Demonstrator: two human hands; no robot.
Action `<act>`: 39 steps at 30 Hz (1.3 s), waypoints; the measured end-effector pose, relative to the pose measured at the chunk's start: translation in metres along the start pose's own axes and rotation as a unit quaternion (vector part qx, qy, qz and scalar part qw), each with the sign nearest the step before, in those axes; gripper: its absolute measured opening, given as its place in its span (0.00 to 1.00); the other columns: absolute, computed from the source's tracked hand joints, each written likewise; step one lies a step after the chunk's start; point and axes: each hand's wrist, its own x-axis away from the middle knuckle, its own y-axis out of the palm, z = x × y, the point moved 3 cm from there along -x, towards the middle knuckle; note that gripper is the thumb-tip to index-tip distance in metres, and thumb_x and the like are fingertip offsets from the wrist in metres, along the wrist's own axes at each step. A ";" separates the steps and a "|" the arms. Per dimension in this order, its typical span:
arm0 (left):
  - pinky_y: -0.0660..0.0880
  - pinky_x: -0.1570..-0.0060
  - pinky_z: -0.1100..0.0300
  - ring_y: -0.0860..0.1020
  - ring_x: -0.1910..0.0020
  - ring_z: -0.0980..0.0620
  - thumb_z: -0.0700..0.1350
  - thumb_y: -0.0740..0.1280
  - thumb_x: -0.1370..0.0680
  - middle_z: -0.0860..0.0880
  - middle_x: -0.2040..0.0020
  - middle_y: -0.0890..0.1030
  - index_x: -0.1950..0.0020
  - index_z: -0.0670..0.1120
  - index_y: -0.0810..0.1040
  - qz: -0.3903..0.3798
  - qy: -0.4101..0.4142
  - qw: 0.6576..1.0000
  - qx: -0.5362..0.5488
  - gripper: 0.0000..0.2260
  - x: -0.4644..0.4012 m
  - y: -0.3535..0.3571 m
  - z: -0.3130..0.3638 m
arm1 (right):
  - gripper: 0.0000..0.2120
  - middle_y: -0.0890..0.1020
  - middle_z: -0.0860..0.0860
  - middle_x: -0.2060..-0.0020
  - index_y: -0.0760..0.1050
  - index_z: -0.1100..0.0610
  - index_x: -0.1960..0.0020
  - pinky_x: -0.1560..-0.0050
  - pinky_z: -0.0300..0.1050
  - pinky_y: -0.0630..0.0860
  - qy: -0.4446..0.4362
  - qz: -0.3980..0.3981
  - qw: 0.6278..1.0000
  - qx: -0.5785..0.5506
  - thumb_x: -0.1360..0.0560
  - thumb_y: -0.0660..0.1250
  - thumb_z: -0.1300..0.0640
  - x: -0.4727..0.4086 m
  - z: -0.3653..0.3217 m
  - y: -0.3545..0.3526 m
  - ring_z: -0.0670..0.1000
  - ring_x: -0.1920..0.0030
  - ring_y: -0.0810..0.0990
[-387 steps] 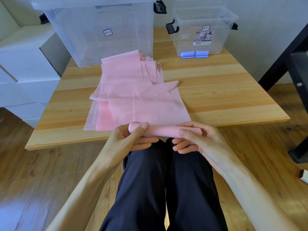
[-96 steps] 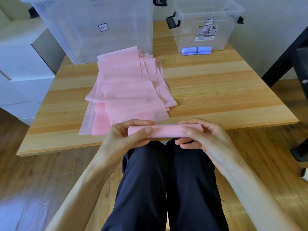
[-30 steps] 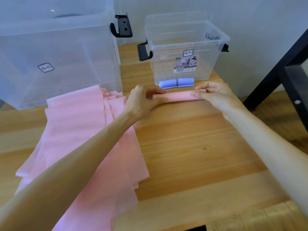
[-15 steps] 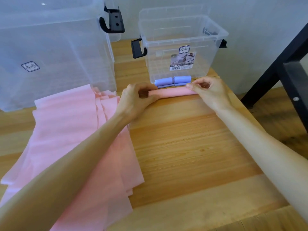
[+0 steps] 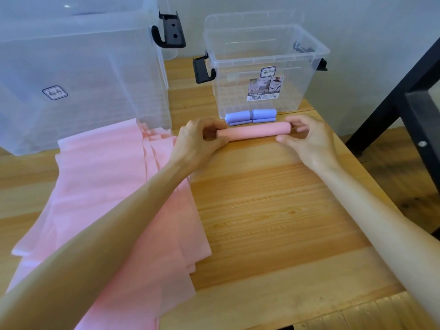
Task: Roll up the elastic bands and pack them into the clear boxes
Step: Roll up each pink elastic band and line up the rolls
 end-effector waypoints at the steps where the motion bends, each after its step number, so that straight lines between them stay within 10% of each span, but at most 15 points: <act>1: 0.70 0.52 0.81 0.80 0.53 0.61 0.42 0.75 0.27 0.58 0.49 0.81 0.42 0.48 0.84 -0.001 -0.002 1.000 0.001 0.13 0.000 0.000 0.000 | 0.19 0.82 0.47 0.48 0.80 0.53 0.42 0.42 0.44 0.71 -0.002 0.004 1.000 0.000 0.31 0.78 0.57 0.000 0.000 0.000 0.48 0.49 0.76; 14: 0.73 0.38 0.63 0.78 0.40 0.57 0.43 0.74 0.26 0.52 0.38 0.81 0.34 0.47 0.78 0.007 -0.033 0.999 0.017 0.20 0.014 -0.011 0.003 | 0.25 0.81 0.49 0.40 0.75 0.53 0.34 0.33 0.53 0.70 0.012 0.005 0.999 0.037 0.29 0.76 0.54 0.008 -0.006 -0.007 0.47 0.47 0.77; 24: 0.71 0.42 0.73 0.79 0.42 0.59 0.41 0.73 0.24 0.58 0.43 0.80 0.36 0.49 0.79 0.023 -0.022 0.999 0.044 0.17 0.076 -0.057 0.000 | 0.14 0.77 0.48 0.45 0.79 0.50 0.41 0.33 0.55 0.68 -0.002 -0.018 0.999 0.047 0.26 0.72 0.56 0.049 -0.029 -0.018 0.51 0.42 0.76; 39: 0.67 0.35 0.70 0.76 0.39 0.65 0.42 0.71 0.23 0.64 0.41 0.80 0.42 0.57 0.81 0.066 -0.096 0.993 0.012 0.13 0.223 -0.149 -0.036 | 0.05 0.82 0.45 0.52 0.83 0.51 0.53 0.48 0.33 0.69 -0.082 -0.178 0.980 -0.036 0.27 0.73 0.59 0.157 -0.108 0.042 0.47 0.48 0.77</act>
